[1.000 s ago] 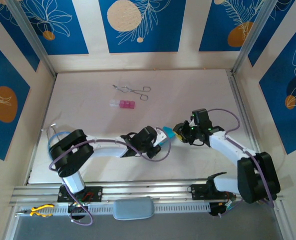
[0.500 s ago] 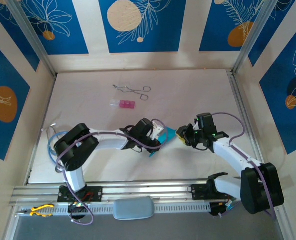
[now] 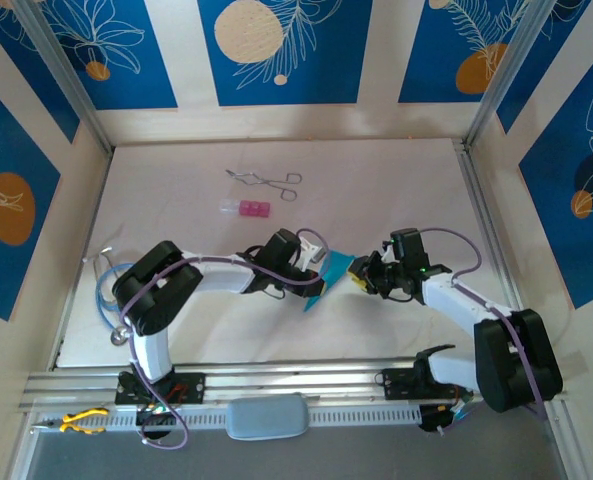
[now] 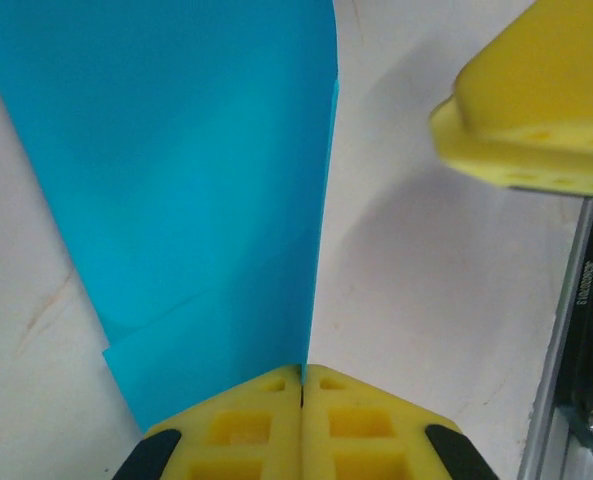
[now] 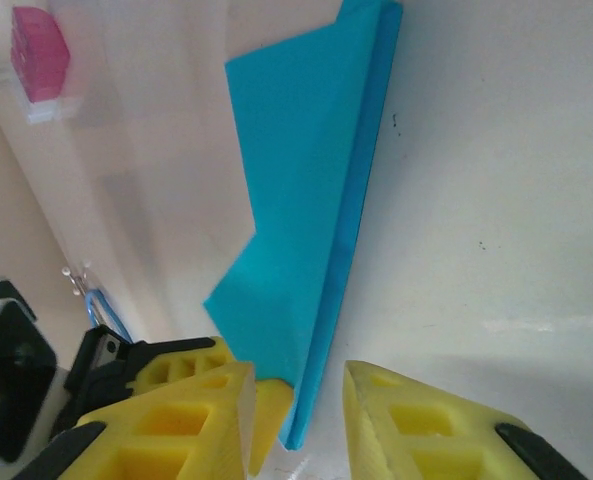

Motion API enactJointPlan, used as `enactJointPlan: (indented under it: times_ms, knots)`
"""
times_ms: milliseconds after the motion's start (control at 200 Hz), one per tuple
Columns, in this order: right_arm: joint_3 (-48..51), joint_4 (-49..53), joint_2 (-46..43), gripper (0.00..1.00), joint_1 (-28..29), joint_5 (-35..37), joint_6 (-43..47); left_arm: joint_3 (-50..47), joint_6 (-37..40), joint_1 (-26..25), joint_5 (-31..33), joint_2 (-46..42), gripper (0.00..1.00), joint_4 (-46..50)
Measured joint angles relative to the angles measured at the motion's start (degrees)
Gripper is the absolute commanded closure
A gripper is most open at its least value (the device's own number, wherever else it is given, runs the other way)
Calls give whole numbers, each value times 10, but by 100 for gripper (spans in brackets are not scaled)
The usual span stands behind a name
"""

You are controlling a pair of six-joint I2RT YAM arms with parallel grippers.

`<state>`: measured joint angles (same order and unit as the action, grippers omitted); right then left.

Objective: Fold a paper plane with a square sheet of paper (pick it up from the middle)
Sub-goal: Fold the wing for the fifth time at the center of the table.

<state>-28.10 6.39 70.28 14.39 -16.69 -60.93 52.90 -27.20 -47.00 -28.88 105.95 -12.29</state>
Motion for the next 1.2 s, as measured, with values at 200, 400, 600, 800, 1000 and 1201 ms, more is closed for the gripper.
enactJointPlan:
  times_ms: [200, 400, 600, 800, 1000, 1201]
  knots:
    - [0, -11, 23, 75, 6, -3, 1, -17, -37, 12, -16, 2, 100, -49]
    - [0, -18, 26, 77, 6, -4, 1, -31, -70, 17, -27, 17, 100, -94]
    - [0, -26, 35, 79, 10, -8, 1, -39, -94, 20, -32, 32, 100, -121]
    - [0, -28, 44, 80, 14, -12, 1, -49, -120, 24, -40, 41, 100, -155]
    - [0, -35, 58, 81, 15, -14, 3, -58, -149, 31, -44, 48, 100, -191]
    - [-2, -47, 69, 83, 24, -14, 7, -75, -183, 35, -45, 52, 100, -238]
